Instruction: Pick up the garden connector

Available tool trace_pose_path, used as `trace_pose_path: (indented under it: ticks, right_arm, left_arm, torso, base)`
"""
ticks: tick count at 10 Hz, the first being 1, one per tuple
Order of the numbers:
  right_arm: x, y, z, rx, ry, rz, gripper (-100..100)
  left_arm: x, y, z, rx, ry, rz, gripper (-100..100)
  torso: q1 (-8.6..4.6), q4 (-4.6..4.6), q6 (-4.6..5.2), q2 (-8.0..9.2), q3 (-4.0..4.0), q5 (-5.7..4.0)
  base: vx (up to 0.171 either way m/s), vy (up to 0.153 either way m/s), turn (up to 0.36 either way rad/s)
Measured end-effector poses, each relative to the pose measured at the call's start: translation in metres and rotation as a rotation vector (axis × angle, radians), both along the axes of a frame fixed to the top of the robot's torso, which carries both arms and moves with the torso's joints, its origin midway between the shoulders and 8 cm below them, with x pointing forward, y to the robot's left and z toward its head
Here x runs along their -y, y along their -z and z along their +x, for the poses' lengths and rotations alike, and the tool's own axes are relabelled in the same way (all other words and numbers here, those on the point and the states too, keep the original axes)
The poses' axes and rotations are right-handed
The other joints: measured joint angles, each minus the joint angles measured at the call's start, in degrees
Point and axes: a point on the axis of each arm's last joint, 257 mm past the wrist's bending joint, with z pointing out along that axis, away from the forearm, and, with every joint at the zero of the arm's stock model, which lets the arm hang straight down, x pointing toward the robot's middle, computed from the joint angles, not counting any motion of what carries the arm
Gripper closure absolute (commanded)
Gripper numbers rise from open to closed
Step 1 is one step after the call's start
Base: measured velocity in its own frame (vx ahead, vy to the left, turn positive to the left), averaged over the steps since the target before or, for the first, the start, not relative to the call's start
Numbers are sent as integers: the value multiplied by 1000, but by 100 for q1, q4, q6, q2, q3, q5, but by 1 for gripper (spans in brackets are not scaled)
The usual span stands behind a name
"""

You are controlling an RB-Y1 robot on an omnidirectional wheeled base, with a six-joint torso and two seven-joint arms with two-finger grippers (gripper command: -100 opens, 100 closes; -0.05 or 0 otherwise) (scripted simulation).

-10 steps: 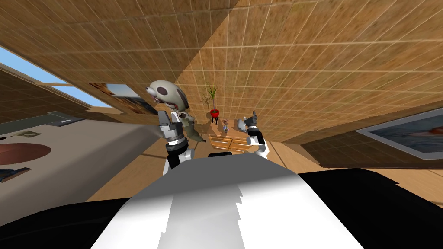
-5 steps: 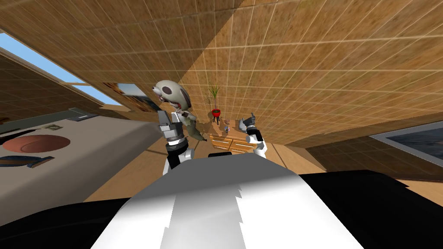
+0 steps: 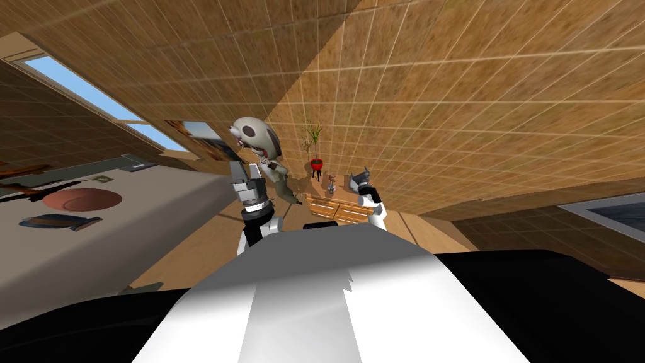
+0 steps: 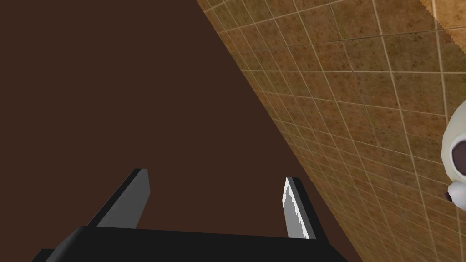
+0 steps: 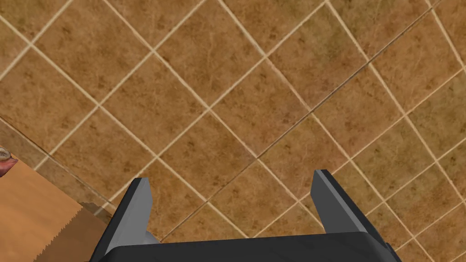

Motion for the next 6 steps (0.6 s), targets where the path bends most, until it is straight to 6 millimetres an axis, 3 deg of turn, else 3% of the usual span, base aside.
trace_pose_path:
  ticks: [6]
  right_arm:
    - [14, 42, 24, -98, -5, 234, -100]
  left_arm:
    - [0, 0, 0, 0, 0, 0, 0]
  torso:
    - [1, 0, -1, -1, 0, 0]
  base:
    - [-12, -15, 75]
